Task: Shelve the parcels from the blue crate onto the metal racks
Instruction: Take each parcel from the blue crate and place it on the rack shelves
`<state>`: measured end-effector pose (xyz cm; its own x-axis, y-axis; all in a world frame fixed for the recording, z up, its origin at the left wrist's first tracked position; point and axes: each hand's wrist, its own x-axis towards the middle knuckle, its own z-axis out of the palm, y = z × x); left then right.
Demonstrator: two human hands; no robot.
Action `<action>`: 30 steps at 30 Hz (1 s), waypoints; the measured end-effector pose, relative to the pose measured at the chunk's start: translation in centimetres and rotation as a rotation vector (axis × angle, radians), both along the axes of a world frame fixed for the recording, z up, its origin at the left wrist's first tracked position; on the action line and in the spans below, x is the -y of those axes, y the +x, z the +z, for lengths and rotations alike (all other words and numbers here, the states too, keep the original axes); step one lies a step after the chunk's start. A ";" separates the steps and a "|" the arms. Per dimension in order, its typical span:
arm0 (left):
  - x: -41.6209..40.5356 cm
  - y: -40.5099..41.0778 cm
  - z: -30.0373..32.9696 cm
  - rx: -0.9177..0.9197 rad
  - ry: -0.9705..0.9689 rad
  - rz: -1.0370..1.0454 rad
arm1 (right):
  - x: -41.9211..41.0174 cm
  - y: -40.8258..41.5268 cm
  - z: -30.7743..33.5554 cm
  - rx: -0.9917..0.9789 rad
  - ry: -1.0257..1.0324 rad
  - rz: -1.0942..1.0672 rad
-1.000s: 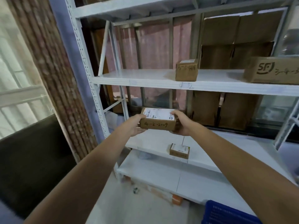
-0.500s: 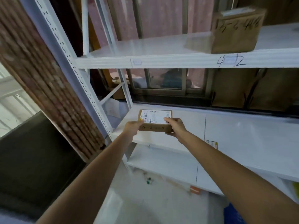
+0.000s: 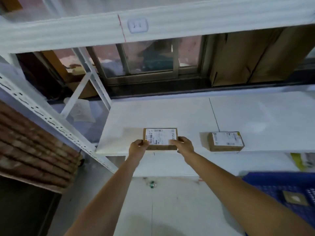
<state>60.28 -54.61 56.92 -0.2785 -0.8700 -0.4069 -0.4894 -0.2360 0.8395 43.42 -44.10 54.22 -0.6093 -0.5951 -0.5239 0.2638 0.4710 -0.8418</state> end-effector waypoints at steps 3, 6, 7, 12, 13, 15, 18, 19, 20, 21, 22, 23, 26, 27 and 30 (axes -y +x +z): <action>2.3 0.6 -3.9 0.024 0.022 -0.005 | 1.7 1.5 -3.0 0.034 0.025 -0.047; 4.0 0.5 -6.8 0.030 0.054 -0.008 | 3.0 2.1 -5.2 -0.002 0.057 -0.060; 4.5 0.5 -7.5 0.029 0.058 -0.008 | 3.4 2.1 -5.8 -0.013 0.070 -0.055; 5.7 0.0 -10.4 0.046 0.065 -0.008 | 4.8 1.9 -7.1 -0.069 0.092 -0.024; 5.8 -0.1 -10.7 0.050 0.061 -0.003 | 5.1 1.8 -7.3 -0.080 0.095 -0.017; 5.9 -0.2 -11.4 0.058 0.054 0.000 | 5.5 1.7 -7.5 -0.099 0.112 0.004; 6.2 0.0 -12.2 0.076 0.050 0.005 | 6.1 1.7 -8.1 -0.120 0.135 0.026; 6.3 -0.1 -12.3 0.075 0.046 0.009 | 6.2 1.7 -8.2 -0.123 0.137 0.026; 6.4 -0.1 -12.3 0.076 0.044 0.005 | 6.3 1.7 -8.3 -0.130 0.139 0.026; 6.4 -0.1 -12.2 0.079 0.046 -0.003 | 6.4 1.7 -8.4 -0.136 0.146 0.026; 6.5 -0.1 -12.2 0.082 0.052 -0.008 | 6.4 1.8 -8.5 -0.140 0.155 0.026; 6.6 -0.1 -12.1 0.080 0.057 -0.011 | 6.4 1.8 -8.5 -0.137 0.162 0.027; 7.0 0.1 -11.5 0.079 0.041 -0.024 | 5.9 1.8 -7.9 -0.130 0.174 0.022; 7.2 0.2 -11.1 0.090 0.032 -0.025 | 5.7 1.7 -7.7 -0.132 0.176 0.013; 7.4 0.1 -9.1 0.117 -0.018 -0.002 | 4.6 1.1 -6.7 -0.144 0.177 -0.029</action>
<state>60.42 -62.04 47.85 -0.2315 -0.8769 -0.4212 -0.5845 -0.2207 0.7808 44.55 -48.70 47.55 -0.7008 -0.4826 -0.5254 0.1630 0.6086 -0.7765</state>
